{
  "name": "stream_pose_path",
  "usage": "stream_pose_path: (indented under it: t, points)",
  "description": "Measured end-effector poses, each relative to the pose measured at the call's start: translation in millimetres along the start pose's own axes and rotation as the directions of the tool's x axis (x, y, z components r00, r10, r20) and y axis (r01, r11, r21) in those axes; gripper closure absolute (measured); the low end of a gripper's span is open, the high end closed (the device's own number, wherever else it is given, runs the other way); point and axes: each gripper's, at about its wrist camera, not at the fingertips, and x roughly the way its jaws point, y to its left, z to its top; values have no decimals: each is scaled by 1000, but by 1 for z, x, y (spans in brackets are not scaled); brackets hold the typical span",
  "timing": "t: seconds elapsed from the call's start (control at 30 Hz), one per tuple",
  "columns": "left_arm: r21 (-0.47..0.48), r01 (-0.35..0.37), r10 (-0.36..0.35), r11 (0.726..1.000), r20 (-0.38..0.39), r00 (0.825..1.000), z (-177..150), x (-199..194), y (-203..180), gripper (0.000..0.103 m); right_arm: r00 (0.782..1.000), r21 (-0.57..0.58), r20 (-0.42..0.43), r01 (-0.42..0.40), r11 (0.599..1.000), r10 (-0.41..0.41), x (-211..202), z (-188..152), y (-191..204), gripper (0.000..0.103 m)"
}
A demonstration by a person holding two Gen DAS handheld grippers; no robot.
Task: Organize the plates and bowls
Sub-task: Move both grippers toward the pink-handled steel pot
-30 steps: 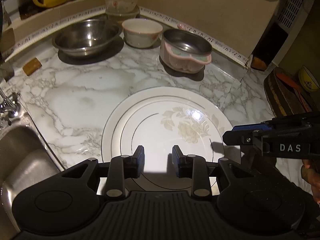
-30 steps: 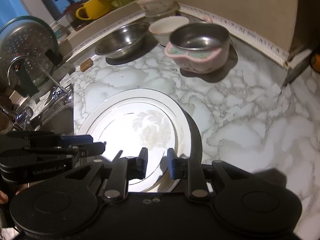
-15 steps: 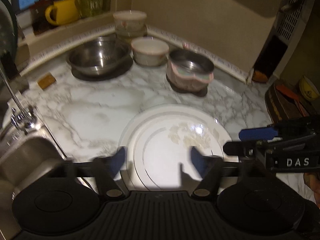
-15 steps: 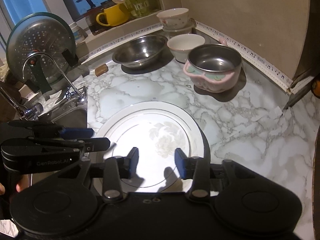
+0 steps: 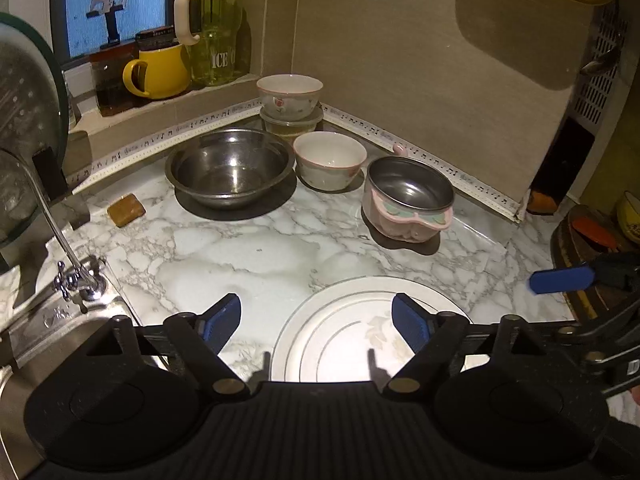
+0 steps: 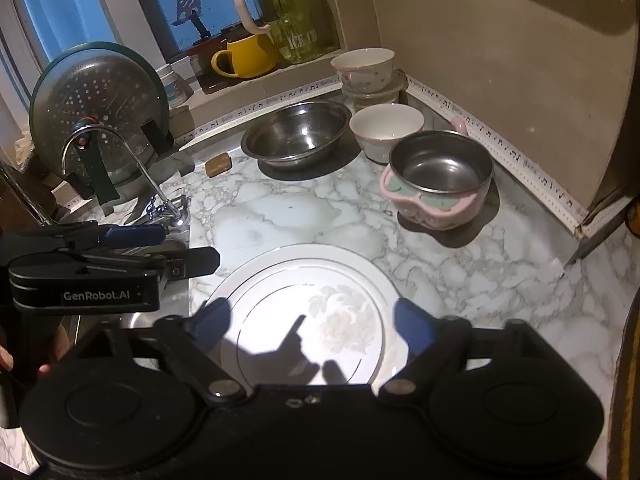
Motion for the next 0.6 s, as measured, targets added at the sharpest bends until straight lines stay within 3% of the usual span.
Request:
stream_pose_path:
  t: [0.2, 0.33, 0.6]
  points:
    - [-16, 15, -15, 1000, -24, 1000, 6, 10, -3, 16, 1000, -21, -15, 1, 1000, -2, 5, 6, -6, 1]
    - [4, -17, 17, 1000, -20, 1000, 16, 17, -9, 16, 1000, -36, -19, 0, 999, -1, 8, 14, -14, 1]
    - [-34, -34, 33, 999, -45, 998, 49, 42, -7, 15, 1000, -48, 11, 16, 999, -16, 17, 57, -42, 1]
